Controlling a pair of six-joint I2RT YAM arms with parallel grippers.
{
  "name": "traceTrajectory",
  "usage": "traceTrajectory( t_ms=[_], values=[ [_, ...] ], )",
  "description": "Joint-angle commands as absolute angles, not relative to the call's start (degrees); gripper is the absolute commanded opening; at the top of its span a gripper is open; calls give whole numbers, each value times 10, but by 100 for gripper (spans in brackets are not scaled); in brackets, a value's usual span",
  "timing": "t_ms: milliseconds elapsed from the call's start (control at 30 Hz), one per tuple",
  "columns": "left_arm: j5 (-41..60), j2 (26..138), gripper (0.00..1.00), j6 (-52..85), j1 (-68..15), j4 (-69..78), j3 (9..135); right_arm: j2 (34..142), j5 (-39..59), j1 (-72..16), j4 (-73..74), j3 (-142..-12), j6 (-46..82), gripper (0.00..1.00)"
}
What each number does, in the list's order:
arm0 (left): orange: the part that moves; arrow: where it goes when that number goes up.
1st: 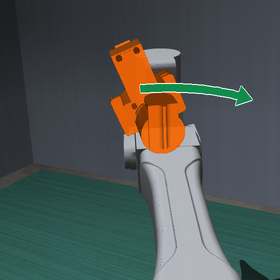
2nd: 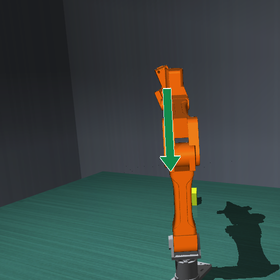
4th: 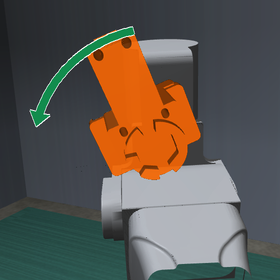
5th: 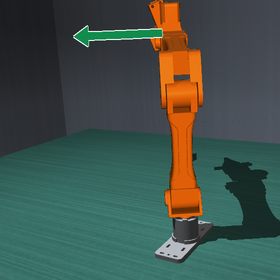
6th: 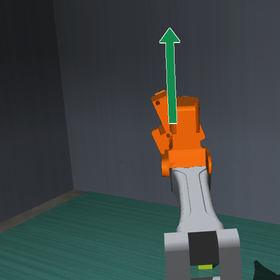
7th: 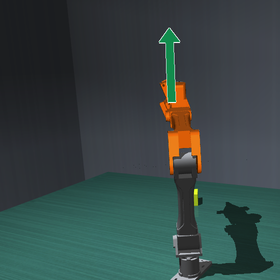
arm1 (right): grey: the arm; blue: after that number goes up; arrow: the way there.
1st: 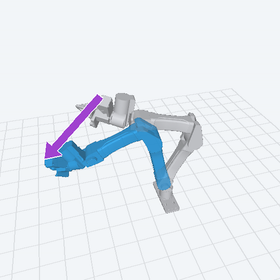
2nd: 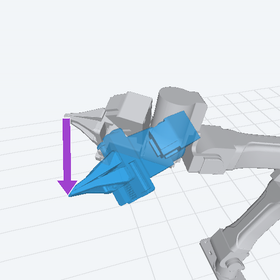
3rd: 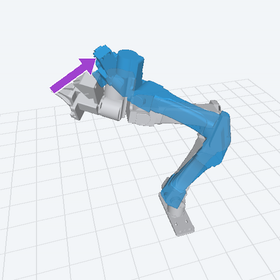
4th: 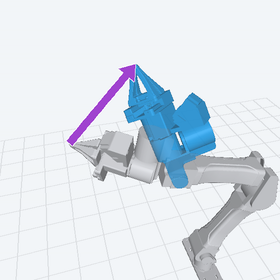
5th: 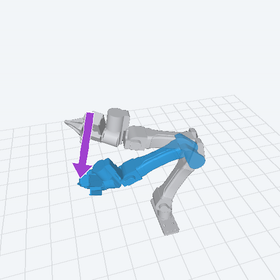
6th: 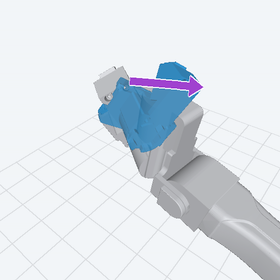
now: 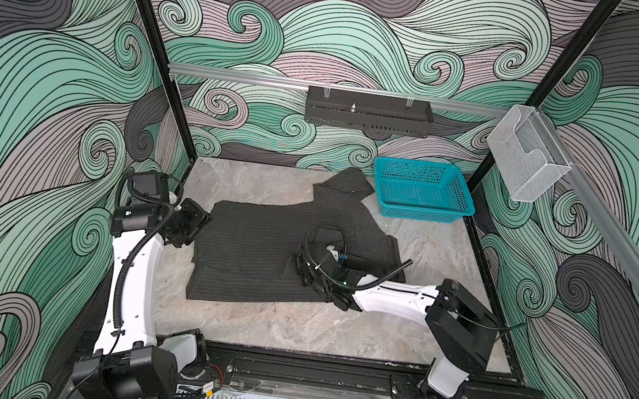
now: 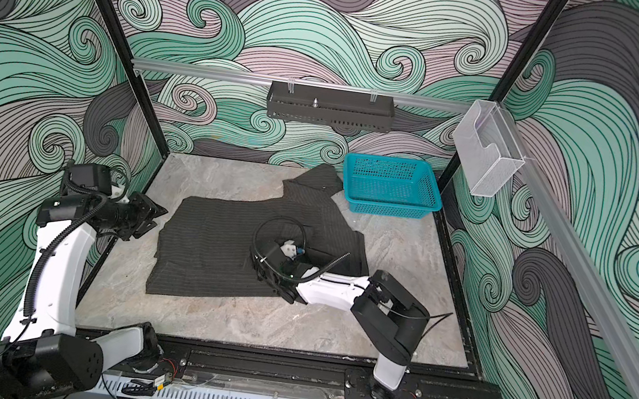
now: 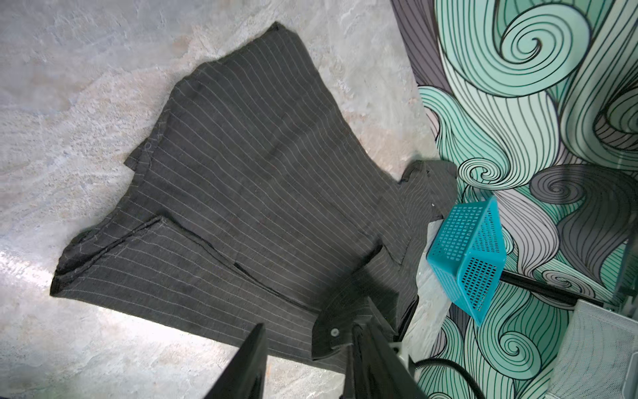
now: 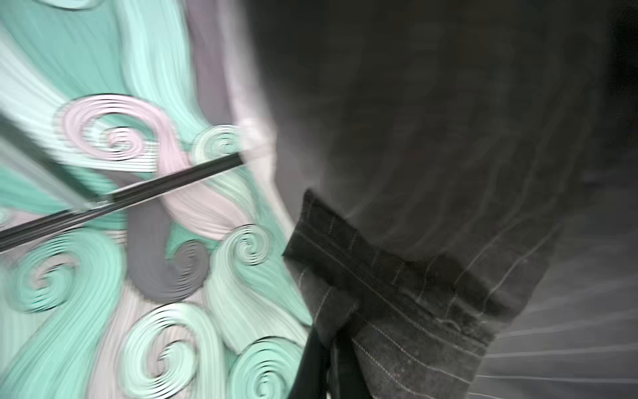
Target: Fold and stack the long sleeve shirts
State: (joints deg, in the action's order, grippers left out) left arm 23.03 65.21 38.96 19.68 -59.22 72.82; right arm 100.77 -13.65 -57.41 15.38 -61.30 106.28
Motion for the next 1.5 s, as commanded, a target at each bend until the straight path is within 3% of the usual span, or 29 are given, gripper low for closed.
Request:
traceTrajectory(
  t_ms=[0, 200, 400, 633, 733, 867, 1000, 1133, 1333, 1467],
  values=[
    [241, 660, 48, 390, 206, -611, 760, 958, -139, -527, 144, -685, 965, 0],
    [263, 651, 48, 404, 213, -569, 728, 930, -150, -475, 134, -694, 899, 0],
    [270, 641, 48, 404, 220, -558, 699, 1021, -144, -516, 252, -568, 1035, 0],
    [270, 625, 48, 394, 227, -575, 686, 1116, -151, -586, 344, -526, 1145, 0],
    [265, 615, 48, 395, 227, -591, 675, 1099, -146, -600, 346, -494, 1130, 19],
    [315, 598, 48, 414, 227, -590, 638, 1022, -108, -599, 242, -462, 1021, 51],
    [384, 587, 48, 433, 217, -602, 598, 922, -76, -594, 31, -473, 846, 66],
    [401, 530, 48, 530, 147, -533, 520, 805, -106, -588, -112, -469, 711, 72],
    [299, 475, 51, 813, -77, -254, 359, 652, -160, -526, -203, -480, 538, 70],
    [232, 512, 51, 805, -108, -235, 379, 621, -125, -471, -197, -493, 381, 68]
  ],
)
